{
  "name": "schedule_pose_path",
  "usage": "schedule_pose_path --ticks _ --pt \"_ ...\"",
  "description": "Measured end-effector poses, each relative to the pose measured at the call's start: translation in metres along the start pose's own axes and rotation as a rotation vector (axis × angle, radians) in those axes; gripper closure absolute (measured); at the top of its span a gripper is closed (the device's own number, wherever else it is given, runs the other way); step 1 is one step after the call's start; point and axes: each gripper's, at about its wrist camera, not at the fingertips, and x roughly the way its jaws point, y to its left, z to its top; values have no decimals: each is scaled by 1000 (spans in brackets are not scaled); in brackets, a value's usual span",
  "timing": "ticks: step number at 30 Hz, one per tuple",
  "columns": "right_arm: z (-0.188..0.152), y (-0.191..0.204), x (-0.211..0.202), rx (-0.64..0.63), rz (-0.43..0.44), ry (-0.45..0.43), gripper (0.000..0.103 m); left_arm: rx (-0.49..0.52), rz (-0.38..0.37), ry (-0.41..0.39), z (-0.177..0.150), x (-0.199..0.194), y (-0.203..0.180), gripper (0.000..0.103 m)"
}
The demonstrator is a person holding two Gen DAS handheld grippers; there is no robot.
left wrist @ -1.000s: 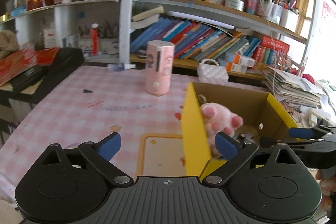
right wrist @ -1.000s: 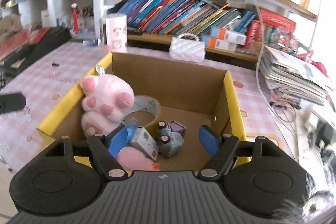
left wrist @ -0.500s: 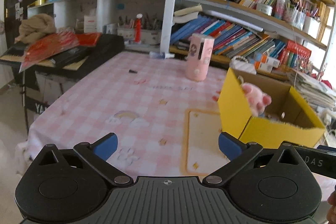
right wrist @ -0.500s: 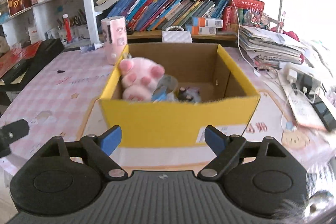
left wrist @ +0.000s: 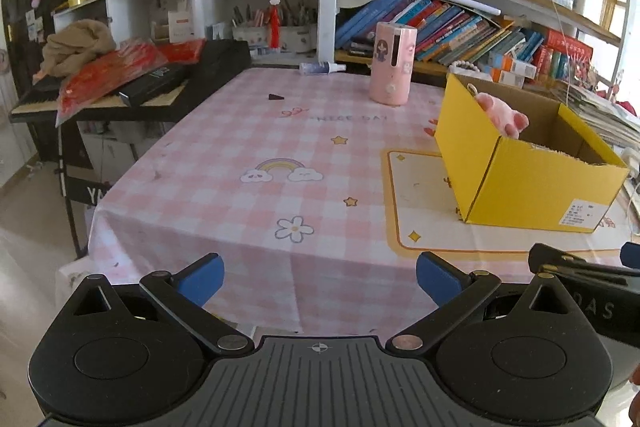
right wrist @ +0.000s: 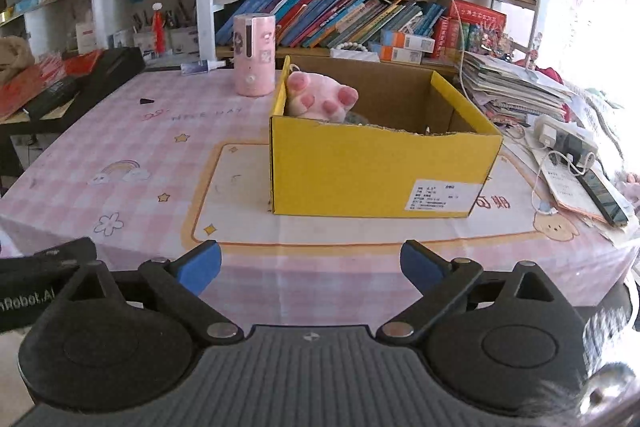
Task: Organize objects
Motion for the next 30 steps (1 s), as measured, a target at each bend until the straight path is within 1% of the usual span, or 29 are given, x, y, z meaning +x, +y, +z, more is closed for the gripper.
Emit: schedule_pose_path --ticks 5,8,16,19,30 --pt "-4 3 0 20 -25 30 6 14 17 5 -2 2 -2 0" --pt "-5 3 -2 32 -46 34 6 6 11 12 -5 2 -2 0" --pt "-10 0 -1 17 -101 51 6 13 30 47 -9 3 -9 0" --pt "-12 -1 -1 17 -104 68 6 14 40 64 -11 4 -11 0" --pt "-15 -2 0 4 -99 89 7 28 75 76 -15 0 -14 0"
